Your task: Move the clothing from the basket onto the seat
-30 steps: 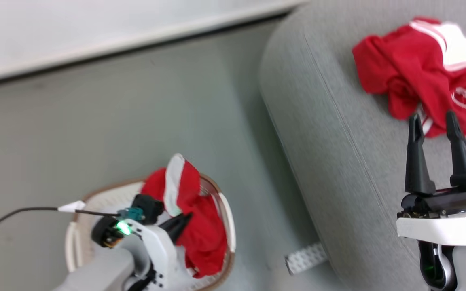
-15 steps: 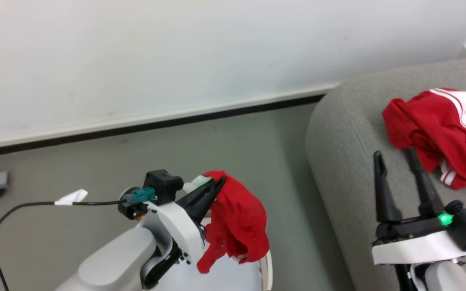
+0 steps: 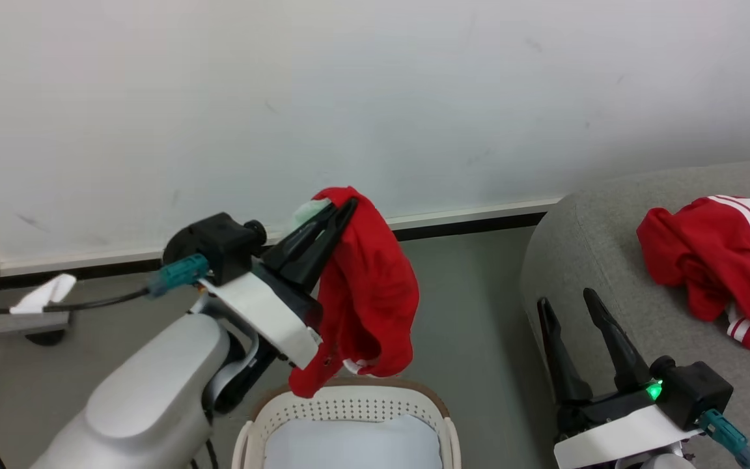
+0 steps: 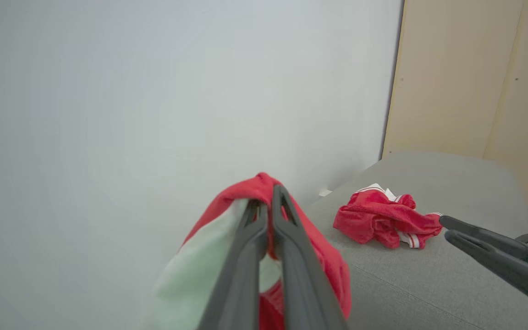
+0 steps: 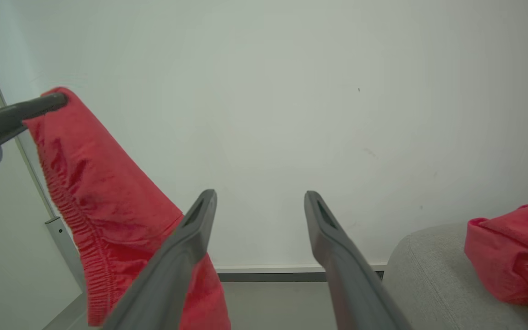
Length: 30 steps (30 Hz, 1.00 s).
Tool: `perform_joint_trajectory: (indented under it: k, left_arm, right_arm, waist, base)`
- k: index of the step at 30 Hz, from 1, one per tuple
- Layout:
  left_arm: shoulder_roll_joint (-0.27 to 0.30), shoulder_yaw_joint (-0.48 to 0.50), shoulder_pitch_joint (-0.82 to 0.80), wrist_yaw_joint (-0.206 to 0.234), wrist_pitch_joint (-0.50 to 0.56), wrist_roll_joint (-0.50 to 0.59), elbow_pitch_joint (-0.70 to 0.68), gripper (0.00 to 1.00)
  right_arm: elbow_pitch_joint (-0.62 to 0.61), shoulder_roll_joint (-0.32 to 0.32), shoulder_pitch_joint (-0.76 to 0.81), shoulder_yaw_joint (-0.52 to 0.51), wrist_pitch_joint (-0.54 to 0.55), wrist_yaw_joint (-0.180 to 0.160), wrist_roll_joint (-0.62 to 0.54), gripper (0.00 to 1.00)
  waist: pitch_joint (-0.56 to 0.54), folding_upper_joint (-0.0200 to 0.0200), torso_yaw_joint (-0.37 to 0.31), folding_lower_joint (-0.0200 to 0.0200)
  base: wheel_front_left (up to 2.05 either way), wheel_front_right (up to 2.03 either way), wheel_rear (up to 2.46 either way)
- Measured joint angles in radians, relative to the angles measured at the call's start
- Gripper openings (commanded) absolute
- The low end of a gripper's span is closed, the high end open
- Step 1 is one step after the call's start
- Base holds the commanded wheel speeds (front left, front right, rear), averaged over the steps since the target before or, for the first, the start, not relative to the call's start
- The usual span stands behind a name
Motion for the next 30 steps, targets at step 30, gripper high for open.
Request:
perform_joint_trajectory:
  k: [30]
  left_arm:
    - [0.017,0.071,-0.056,0.054,0.018,-0.004,-0.099,0.00]
  right_arm:
    - [0.041,0.000,-0.036,0.217,0.000,0.000,0.032,1.00]
  waist:
    - [-0.034,0.0000,0.015,0.0002]
  base:
    - [0.00,0.00,0.00]
